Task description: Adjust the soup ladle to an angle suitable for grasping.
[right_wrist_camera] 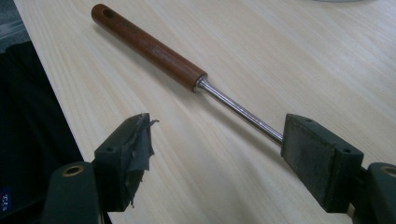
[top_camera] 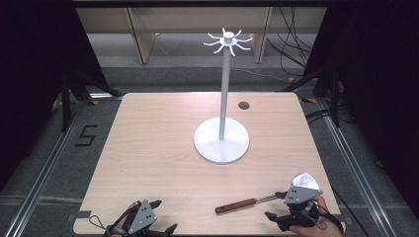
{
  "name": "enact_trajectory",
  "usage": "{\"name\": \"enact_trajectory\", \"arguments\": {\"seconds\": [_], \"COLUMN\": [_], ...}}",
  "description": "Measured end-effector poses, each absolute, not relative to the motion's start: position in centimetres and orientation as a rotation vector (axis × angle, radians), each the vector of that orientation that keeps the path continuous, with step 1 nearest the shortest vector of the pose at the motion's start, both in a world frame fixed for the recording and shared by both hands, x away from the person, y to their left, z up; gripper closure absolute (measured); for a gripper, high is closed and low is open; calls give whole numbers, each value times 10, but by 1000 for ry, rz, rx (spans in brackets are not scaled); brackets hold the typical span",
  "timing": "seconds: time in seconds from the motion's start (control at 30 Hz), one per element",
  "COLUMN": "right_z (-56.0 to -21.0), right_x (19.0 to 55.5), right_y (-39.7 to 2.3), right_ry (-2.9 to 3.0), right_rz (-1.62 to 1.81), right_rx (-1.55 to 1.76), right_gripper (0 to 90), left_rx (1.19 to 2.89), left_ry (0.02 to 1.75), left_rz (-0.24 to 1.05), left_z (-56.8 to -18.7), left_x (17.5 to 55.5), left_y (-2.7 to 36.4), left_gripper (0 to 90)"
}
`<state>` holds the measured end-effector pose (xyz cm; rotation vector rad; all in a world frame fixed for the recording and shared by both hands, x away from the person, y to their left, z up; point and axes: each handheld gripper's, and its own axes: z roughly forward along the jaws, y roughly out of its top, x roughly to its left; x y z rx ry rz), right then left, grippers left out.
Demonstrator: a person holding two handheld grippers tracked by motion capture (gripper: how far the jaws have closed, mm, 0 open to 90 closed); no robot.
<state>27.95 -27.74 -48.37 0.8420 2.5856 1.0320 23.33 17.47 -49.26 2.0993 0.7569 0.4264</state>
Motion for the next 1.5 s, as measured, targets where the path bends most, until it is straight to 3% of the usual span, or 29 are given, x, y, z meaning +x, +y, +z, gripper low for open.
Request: {"name": "enact_trajectory", "arguments": {"seconds": [0.5,1.33,1.5], "right_z": [-477,-481,-483], "right_x": [292,323,328], "right_y": [-249,-189,-185], "right_ry": [2635,2863,2935], "right_rz": [970,690,646], "right_rx": [687,336,303], "right_gripper": [265,523,531], "left_rx": [2104,2090,2094], "left_ry": [760,731,728], "left_rz": [413,435,439], "left_z": [-493,-493,-493], "left_x": [234,235,235], "left_y": [174,175,175], "left_gripper": [153,153,152]}}
